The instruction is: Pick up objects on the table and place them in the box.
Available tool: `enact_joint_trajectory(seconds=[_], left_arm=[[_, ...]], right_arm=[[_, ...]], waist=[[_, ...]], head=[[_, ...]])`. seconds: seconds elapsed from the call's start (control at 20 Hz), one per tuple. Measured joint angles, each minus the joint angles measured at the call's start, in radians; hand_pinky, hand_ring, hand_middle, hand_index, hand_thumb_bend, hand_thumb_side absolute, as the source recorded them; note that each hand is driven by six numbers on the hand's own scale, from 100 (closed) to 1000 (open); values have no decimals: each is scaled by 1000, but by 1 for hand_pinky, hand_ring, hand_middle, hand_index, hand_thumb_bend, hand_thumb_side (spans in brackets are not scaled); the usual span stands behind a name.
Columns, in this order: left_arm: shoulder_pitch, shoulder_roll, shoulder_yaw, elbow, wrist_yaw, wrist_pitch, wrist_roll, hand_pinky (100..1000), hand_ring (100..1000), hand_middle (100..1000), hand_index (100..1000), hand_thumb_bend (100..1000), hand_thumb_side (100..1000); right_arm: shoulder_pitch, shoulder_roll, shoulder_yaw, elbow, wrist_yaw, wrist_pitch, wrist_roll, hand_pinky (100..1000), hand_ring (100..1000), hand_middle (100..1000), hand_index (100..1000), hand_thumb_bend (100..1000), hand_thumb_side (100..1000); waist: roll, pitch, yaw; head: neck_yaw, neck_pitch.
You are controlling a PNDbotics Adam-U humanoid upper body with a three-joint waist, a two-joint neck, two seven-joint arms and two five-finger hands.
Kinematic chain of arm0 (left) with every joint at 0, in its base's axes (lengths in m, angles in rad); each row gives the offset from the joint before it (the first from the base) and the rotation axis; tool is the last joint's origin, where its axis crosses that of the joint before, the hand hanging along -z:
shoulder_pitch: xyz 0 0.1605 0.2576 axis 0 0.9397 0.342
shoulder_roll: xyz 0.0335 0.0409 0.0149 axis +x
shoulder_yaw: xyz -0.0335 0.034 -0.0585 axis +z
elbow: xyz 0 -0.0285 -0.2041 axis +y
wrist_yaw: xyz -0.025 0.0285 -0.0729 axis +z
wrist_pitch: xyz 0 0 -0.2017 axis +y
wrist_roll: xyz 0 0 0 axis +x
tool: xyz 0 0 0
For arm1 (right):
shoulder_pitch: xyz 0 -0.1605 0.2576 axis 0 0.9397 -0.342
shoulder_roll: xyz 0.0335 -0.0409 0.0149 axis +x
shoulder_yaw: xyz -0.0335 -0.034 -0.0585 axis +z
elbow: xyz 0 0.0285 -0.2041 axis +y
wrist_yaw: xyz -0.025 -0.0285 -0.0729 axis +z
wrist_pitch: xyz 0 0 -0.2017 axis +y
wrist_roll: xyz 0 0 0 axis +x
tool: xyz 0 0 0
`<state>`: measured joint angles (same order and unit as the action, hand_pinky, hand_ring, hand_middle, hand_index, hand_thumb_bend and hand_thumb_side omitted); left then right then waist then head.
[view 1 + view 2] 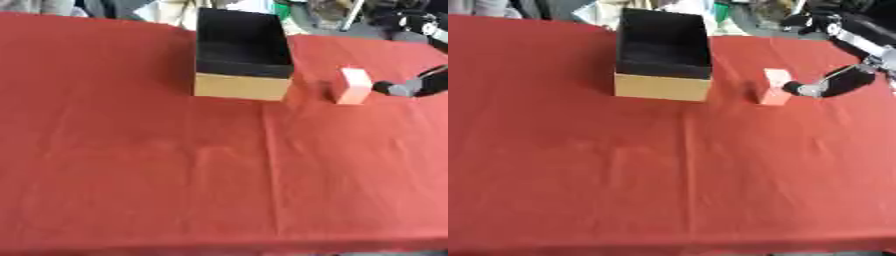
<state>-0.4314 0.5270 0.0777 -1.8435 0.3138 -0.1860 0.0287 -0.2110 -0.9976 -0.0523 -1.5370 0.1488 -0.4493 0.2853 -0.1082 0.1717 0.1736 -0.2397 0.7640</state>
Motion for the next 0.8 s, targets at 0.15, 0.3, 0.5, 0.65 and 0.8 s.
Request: enact_joint_trajectory(seconds=[0.15, 0.3, 0.5, 0.65, 0.8], left_arm=[[0, 0, 0, 2, -1, 3, -3, 794, 862, 818, 898, 100, 338], [1, -1, 0, 6, -2, 7, -8, 794, 863, 819, 900, 100, 336], [2, -6, 0, 9, -3, 10, -15, 795, 863, 818, 902, 100, 333], [2, -9, 0, 12, -4, 12, -21, 795, 863, 818, 903, 100, 332], [2, -9, 0, 13, -5, 15, -24, 796, 863, 817, 904, 100, 330]], right_arm=[[-3, 0, 1, 32, 9, 5, 18, 881, 985, 908, 965, 461, 177], [-14, 0, 1, 69, 17, 10, 34, 882, 985, 909, 966, 458, 166], [-29, 0, 1, 117, 25, 12, 55, 884, 983, 910, 966, 459, 168], [-46, 0, 3, 153, 36, 13, 70, 885, 982, 910, 965, 460, 174], [-64, 0, 4, 187, 51, 14, 79, 886, 982, 911, 964, 462, 183]], waist=[[-1, 0, 0], [-1, 1, 1], [-1, 5, 1], [-1, 7, 2], [-2, 7, 5]], head=[[-1, 0], [-1, 0], [-4, 0], [-7, 0], [-8, 0]])
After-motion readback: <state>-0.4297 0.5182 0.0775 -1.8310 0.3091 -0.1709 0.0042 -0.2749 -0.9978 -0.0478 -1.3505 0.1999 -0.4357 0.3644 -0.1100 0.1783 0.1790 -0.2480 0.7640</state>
